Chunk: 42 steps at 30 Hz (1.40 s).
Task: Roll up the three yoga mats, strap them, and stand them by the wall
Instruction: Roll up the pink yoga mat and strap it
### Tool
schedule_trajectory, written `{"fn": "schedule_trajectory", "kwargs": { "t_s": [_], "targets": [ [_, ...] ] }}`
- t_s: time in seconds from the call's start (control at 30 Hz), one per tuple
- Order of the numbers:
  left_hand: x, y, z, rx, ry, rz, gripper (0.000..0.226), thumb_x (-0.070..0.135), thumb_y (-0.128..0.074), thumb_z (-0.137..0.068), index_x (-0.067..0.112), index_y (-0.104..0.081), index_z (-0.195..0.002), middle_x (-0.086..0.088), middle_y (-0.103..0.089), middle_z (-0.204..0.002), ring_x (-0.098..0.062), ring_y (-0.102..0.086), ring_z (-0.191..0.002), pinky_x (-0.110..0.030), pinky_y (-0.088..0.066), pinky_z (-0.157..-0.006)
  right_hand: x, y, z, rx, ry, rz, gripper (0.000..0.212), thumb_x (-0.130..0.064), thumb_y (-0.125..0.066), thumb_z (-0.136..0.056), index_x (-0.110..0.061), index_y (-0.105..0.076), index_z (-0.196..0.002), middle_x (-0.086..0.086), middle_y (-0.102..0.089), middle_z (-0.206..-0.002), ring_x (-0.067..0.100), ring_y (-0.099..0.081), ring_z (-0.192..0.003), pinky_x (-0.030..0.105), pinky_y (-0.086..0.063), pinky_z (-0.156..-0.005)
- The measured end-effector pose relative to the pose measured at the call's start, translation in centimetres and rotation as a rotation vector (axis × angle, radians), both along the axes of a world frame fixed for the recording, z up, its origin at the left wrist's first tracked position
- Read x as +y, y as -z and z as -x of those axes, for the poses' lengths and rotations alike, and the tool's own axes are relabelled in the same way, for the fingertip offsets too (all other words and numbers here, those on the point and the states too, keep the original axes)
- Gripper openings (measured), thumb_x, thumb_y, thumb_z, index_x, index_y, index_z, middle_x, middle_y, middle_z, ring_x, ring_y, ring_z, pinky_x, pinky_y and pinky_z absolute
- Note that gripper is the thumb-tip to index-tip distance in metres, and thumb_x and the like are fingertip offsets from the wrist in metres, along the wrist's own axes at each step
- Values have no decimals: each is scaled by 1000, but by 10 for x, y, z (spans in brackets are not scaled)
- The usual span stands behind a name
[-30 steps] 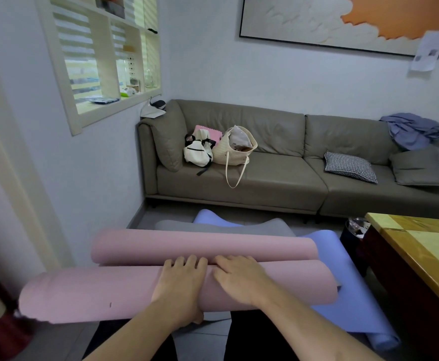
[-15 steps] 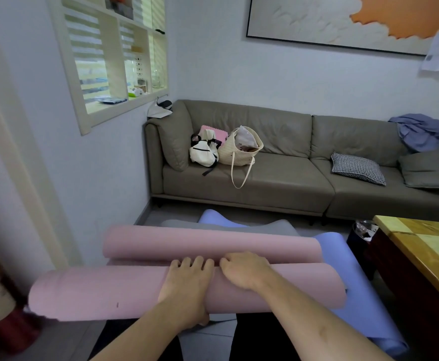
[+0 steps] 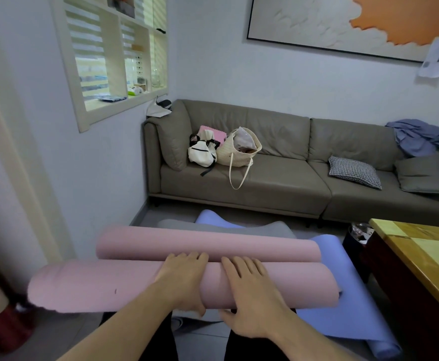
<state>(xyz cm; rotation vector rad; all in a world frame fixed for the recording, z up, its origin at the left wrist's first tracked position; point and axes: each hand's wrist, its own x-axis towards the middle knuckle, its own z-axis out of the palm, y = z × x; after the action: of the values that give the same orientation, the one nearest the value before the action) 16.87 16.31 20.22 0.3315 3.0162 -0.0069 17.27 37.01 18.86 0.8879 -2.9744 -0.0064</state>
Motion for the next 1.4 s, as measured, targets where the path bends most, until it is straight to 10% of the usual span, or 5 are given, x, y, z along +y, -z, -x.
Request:
{"fn": "schedule_trajectory", "kwargs": {
  "t_s": [0.23,0.43,0.8,1.17,1.4],
  "targets": [
    [-2,-20,2,-184,0,-29,79,61,-86,-49,29,-50,-112,9,-63,-116,-21,-63,-102,-36,-49,-76,-4,-4,8,5,-48,-112,85,-51,-80,-66,-21,-40,-136,3,-54,-129,31,-54,-115,42,-43,-100],
    [12,5,-20,35,-3,106,97,55,-82,-57,24,-38,-138,1,-49,-137,-26,-52,-124,-43,-41,-103,-10,-21,21,-120,0,-64,79,-54,-85,-59,-28,-47,-123,2,-65,-118,31,-65,-105,40,-50,-86],
    [13,1,-15,17,19,123,95,44,-86,-55,24,-38,-134,1,-54,-132,-28,-58,-117,-43,-44,-95,-15,-33,32,-399,194,162,57,-70,-30,-97,-34,-57,-132,2,-65,-141,30,-58,-129,45,-46,-101],
    [2,-10,-8,-115,-66,-140,85,98,-43,-70,30,-51,-120,6,-62,-121,-23,-62,-111,-43,-47,-93,-22,-30,50,-382,321,166,72,-56,-28,-106,-36,3,-169,-5,-21,-175,29,-40,-152,49,-38,-116],
    [-10,-7,18,-252,-226,-299,47,51,-29,-105,25,-67,-115,2,-67,-132,-25,-58,-118,-41,-46,-102,-22,-25,45,-350,288,103,60,-49,-22,-110,-27,-23,-166,-1,-18,-176,31,-39,-151,49,-37,-116]
  ]
}}
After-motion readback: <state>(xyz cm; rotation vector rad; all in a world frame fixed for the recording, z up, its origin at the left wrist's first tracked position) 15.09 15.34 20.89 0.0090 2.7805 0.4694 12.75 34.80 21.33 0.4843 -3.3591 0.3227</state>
